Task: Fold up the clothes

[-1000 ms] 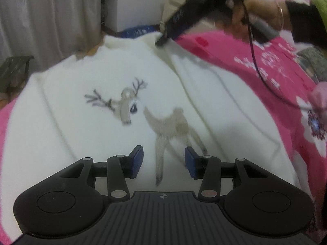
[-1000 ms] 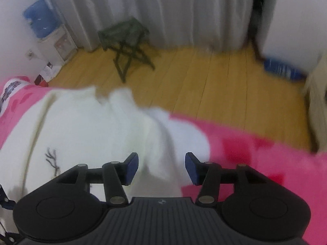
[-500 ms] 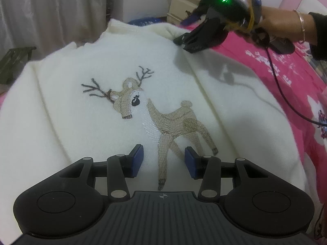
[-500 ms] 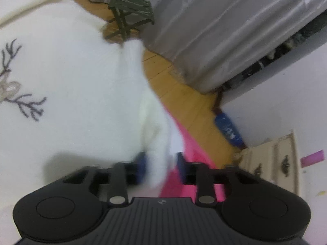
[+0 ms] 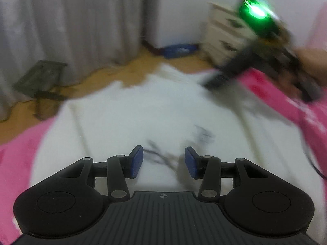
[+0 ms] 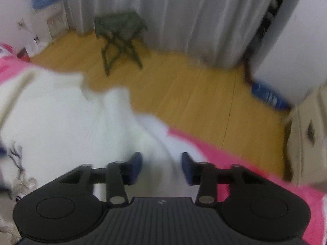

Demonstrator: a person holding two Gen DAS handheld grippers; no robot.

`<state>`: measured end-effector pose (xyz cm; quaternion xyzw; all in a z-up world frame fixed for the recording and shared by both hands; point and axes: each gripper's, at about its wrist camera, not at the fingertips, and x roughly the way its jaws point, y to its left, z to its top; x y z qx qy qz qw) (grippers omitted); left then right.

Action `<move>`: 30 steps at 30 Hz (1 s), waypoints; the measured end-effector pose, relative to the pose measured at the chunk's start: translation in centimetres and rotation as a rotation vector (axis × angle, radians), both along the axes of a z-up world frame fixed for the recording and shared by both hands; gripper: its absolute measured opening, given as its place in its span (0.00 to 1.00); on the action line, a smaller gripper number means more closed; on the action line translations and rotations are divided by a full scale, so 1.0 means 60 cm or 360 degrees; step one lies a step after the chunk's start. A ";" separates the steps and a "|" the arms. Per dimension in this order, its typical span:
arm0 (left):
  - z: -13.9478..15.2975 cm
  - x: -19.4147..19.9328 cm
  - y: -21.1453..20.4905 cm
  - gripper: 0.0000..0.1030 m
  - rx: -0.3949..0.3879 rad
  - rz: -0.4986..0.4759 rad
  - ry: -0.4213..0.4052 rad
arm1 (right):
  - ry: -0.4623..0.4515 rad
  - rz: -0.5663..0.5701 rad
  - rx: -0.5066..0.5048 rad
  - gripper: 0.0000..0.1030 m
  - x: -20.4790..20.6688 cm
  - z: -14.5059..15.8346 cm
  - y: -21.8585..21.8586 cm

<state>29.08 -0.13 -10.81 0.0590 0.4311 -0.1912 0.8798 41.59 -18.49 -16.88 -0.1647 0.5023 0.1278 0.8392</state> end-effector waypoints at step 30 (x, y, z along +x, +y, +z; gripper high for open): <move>-0.014 0.188 0.053 0.65 0.0074 -0.0027 0.0116 | 0.0141 -0.0057 0.0698 0.71 0.074 0.019 -0.027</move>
